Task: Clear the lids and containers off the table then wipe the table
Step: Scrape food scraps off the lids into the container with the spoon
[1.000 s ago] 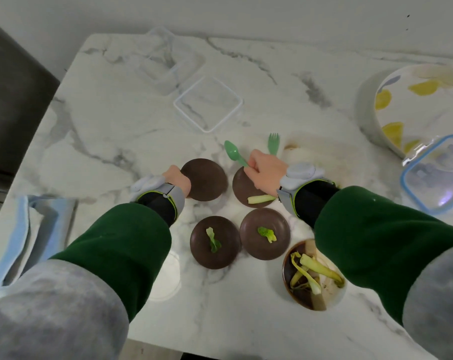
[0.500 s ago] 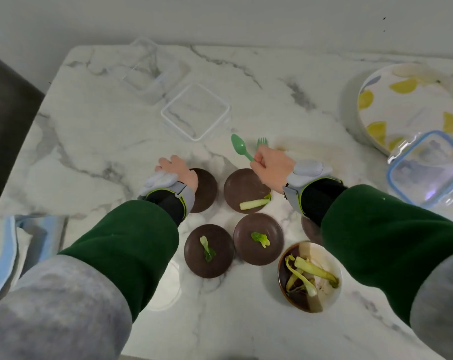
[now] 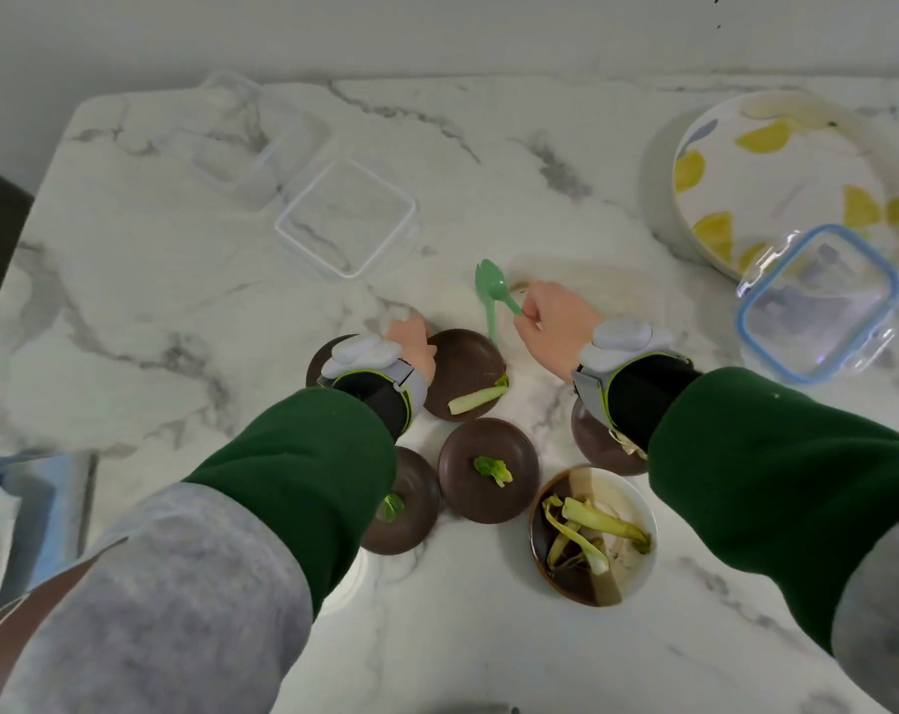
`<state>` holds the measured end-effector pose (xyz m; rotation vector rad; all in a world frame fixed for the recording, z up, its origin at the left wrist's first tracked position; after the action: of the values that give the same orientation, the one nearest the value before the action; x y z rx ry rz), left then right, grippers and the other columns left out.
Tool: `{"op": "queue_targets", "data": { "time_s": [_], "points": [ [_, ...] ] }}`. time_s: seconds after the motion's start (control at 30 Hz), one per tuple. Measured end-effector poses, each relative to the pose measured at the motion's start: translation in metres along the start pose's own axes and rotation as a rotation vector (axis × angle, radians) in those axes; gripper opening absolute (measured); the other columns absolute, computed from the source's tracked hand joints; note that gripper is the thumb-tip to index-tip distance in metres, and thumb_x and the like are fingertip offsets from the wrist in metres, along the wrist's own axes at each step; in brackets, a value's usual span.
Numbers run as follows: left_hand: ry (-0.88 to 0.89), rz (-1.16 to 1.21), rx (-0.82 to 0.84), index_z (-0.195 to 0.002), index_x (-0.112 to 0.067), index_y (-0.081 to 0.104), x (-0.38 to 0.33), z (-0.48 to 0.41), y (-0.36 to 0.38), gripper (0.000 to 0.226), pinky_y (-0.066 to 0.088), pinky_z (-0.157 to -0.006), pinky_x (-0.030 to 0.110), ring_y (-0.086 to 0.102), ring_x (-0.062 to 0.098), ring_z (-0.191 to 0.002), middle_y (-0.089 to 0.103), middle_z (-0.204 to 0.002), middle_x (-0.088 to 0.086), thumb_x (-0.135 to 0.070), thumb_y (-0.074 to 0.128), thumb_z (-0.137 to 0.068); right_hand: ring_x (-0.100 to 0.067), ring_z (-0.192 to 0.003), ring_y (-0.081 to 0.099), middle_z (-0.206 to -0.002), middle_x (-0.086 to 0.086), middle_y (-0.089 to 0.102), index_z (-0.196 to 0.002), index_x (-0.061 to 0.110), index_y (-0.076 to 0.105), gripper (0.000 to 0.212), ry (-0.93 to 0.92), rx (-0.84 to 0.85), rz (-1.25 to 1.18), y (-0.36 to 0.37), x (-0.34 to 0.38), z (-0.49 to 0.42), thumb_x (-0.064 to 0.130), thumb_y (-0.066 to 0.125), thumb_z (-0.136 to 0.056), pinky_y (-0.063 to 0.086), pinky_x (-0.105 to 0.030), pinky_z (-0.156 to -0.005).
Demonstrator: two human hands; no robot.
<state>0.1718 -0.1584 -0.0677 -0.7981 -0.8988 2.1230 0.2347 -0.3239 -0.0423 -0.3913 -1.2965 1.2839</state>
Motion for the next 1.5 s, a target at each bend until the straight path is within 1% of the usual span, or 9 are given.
{"op": "queue_targets", "data": {
  "time_s": [0.23, 0.53, 0.63, 0.73, 0.87, 1.07, 1.17, 1.23, 1.5],
  "points": [
    [-0.021, 0.029, 0.006, -0.120, 0.003, 0.056, 0.010, 0.004, -0.017, 0.034, 0.039, -0.098, 0.038, 0.055, 0.036, -0.116, 0.058, -0.125, 0.022, -0.021, 0.041, -0.101, -0.027, -0.076, 0.050, -0.083, -0.004, 0.052, -0.097, 0.011, 0.047, 0.017, -0.001, 0.080, -0.088, 0.012, 0.012, 0.004, 0.028, 0.042, -0.097, 0.041, -0.037, -0.070],
    [-0.144, 0.181, -0.151, -0.120, 0.003, 0.051, 0.061, 0.012, -0.064, 0.031, 0.041, -0.093, 0.039, 0.054, 0.038, -0.114, 0.056, -0.123, 0.025, -0.018, 0.037, -0.102, -0.023, -0.072, 0.043, -0.070, 0.004, 0.041, -0.090, 0.013, 0.036, 0.015, -0.072, 0.159, -0.215, 0.034, 0.052, -0.002, 0.025, 0.041, -0.098, 0.028, -0.030, -0.054],
    [-0.159, 0.192, -0.157, -0.123, 0.003, 0.050, 0.065, 0.014, -0.070, 0.032, 0.041, -0.094, 0.039, 0.054, 0.039, -0.115, 0.055, -0.124, 0.025, -0.018, 0.036, -0.102, -0.027, -0.072, 0.049, -0.074, 0.000, 0.047, -0.089, 0.016, 0.036, 0.015, -0.089, 0.107, -0.185, 0.033, 0.058, -0.008, 0.028, 0.038, -0.098, 0.037, -0.035, -0.063],
    [-0.159, 0.208, -0.146, -0.124, 0.001, 0.049, 0.058, 0.018, -0.071, 0.032, 0.040, -0.093, 0.038, 0.054, 0.038, -0.115, 0.055, -0.125, 0.023, -0.019, 0.036, -0.103, -0.023, -0.061, 0.047, -0.070, 0.000, 0.049, -0.088, 0.017, 0.035, 0.016, -0.085, 0.023, -0.189, 0.015, 0.050, -0.012, 0.030, 0.036, -0.098, 0.034, -0.031, -0.053],
    [-0.125, 0.248, -0.147, -0.113, -0.001, 0.051, 0.034, 0.022, -0.072, 0.025, 0.033, -0.078, 0.031, 0.054, 0.035, -0.115, 0.055, -0.114, 0.022, -0.017, 0.036, -0.102, -0.020, -0.057, 0.043, -0.067, 0.002, 0.047, -0.087, 0.016, 0.036, 0.016, -0.084, -0.034, -0.197, -0.008, 0.035, -0.005, 0.029, 0.038, -0.097, 0.032, -0.030, -0.052],
    [-0.084, 0.304, -0.085, -0.101, -0.001, 0.054, -0.008, 0.029, -0.054, 0.021, 0.042, -0.090, 0.034, 0.055, 0.035, -0.117, 0.057, -0.119, 0.020, -0.015, 0.038, -0.101, -0.022, -0.065, 0.045, -0.067, 0.005, 0.046, -0.080, 0.018, 0.044, 0.014, -0.088, 0.063, -0.156, -0.014, 0.017, 0.017, 0.026, 0.048, -0.091, 0.036, -0.033, -0.060],
    [-0.074, 0.247, -0.086, -0.101, 0.001, 0.054, -0.024, 0.032, -0.046, 0.023, 0.038, -0.098, 0.035, 0.052, 0.034, -0.121, 0.054, -0.129, 0.024, -0.016, 0.038, -0.102, -0.021, -0.070, 0.043, -0.074, -0.001, 0.049, -0.075, 0.017, 0.042, 0.016, -0.050, 0.110, -0.094, -0.010, 0.004, 0.025, 0.021, 0.050, -0.088, 0.033, -0.031, -0.062],
    [-0.067, 0.225, -0.095, -0.115, 0.003, 0.053, -0.029, 0.032, -0.043, 0.030, 0.039, -0.097, 0.035, 0.053, 0.035, -0.119, 0.054, -0.128, 0.024, -0.018, 0.037, -0.101, -0.021, -0.071, 0.043, -0.077, -0.003, 0.048, -0.066, 0.020, 0.038, 0.024, 0.006, 0.119, -0.056, -0.005, -0.005, 0.027, 0.018, 0.050, -0.087, 0.032, -0.029, -0.061],
    [-0.032, 0.226, -0.116, -0.118, 0.006, 0.049, -0.033, 0.034, -0.042, 0.032, 0.042, -0.094, 0.037, 0.055, 0.037, -0.114, 0.056, -0.123, 0.025, -0.018, 0.036, -0.100, -0.024, -0.069, 0.037, -0.058, 0.001, 0.029, -0.057, 0.018, 0.025, 0.031, 0.205, 0.120, 0.112, 0.003, -0.033, 0.022, 0.004, 0.043, -0.078, 0.018, -0.024, -0.048]
  ]
}}
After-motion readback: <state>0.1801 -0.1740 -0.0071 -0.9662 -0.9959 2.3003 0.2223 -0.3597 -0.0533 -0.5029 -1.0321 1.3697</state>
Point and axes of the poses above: each hand's wrist, its own z-axis away from the middle knuckle, its own y-axis out of the palm, x = y × z, the point moved 7 cm from there along -z, towards the middle knuckle
